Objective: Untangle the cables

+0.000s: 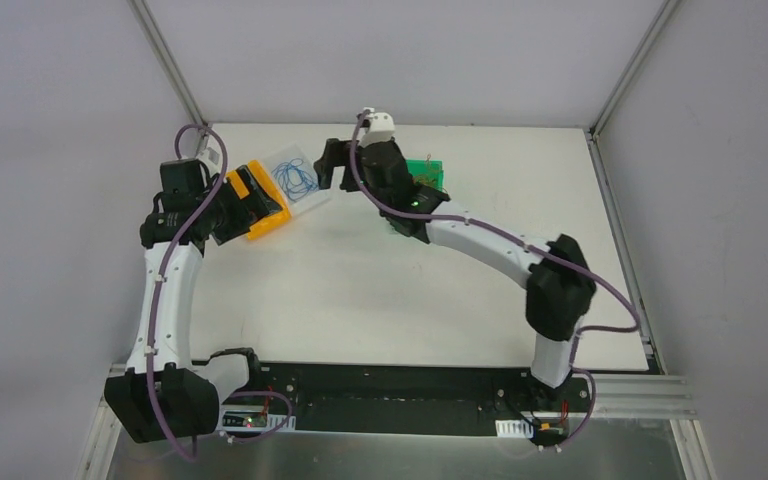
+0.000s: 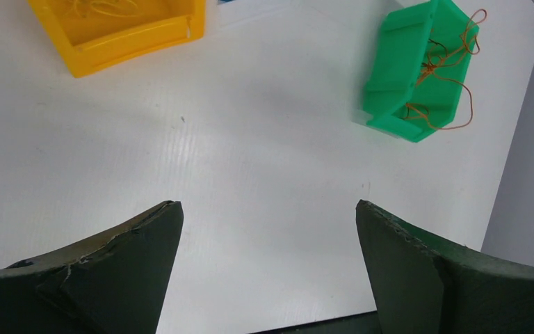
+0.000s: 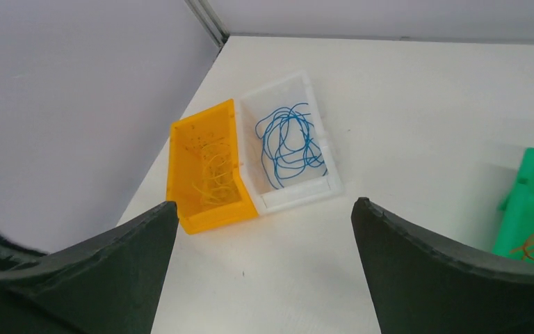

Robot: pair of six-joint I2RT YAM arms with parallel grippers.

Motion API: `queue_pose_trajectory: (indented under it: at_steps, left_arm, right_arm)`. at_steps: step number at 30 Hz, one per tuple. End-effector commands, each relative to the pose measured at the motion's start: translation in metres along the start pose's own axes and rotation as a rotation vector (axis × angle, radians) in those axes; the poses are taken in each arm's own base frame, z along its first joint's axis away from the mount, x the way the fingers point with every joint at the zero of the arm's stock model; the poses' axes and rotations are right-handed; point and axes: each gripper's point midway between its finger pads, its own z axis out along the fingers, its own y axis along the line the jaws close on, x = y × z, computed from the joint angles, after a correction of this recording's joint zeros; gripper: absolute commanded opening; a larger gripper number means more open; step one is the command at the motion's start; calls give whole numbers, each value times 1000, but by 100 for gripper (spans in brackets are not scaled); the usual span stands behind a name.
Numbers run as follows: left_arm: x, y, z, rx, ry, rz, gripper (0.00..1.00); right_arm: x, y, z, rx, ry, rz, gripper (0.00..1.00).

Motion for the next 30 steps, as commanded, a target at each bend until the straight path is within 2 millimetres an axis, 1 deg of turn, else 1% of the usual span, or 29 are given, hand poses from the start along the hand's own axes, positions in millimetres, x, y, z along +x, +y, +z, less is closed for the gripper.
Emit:
queue_pose_trajectory:
  at_steps: [1,2,3,5,7,8,10,14,17,18,21,22,26,29,30]
  left_arm:
    - [4,-22,-2,50,-13,23,99]
    - [5,-26,-2,56,-16,30,99]
    - [7,-30,-1,67,-18,35,99]
    - [11,-42,-1,100,-23,52,99]
    - [13,-47,0,115,-30,45,99]
    - [18,-54,0,137,-21,59,99]
    - [22,-57,-2,148,-21,66,99]
    - [31,-53,-3,154,-39,71,99]
    - [38,-46,-4,151,-57,61,99]
    - [42,-43,-2,147,-60,60,99]
    - [52,-33,2,135,-67,45,99]
    - [57,-29,5,130,-61,40,99]
    - [72,-19,15,134,-48,28,99]
    - [81,-13,22,147,-57,13,99]
    - [83,-11,24,151,-63,7,98]
  right_arm:
    - [-15,-25,-51,-5,18,51,99]
    - [-14,-33,-60,-3,27,62,99]
    - [-25,-37,-75,-7,7,76,99]
    - [-28,-54,-96,14,-3,88,100]
    - [-30,-72,-115,33,-8,108,99]
    - [-30,-83,-123,46,-7,123,99]
    - [-29,-102,-141,62,-11,154,99]
    - [-26,-143,-178,126,-31,182,99]
    - [-19,-170,-201,171,-31,200,99]
    - [-14,-182,-208,197,-29,206,100]
    - [-10,-201,-227,232,-46,219,99]
    - [-3,-208,-233,250,-29,220,99]
    - [11,-230,-251,306,-26,222,99]
    - [23,-242,-261,347,-25,228,99]
    - [31,-247,-265,365,-17,231,99]
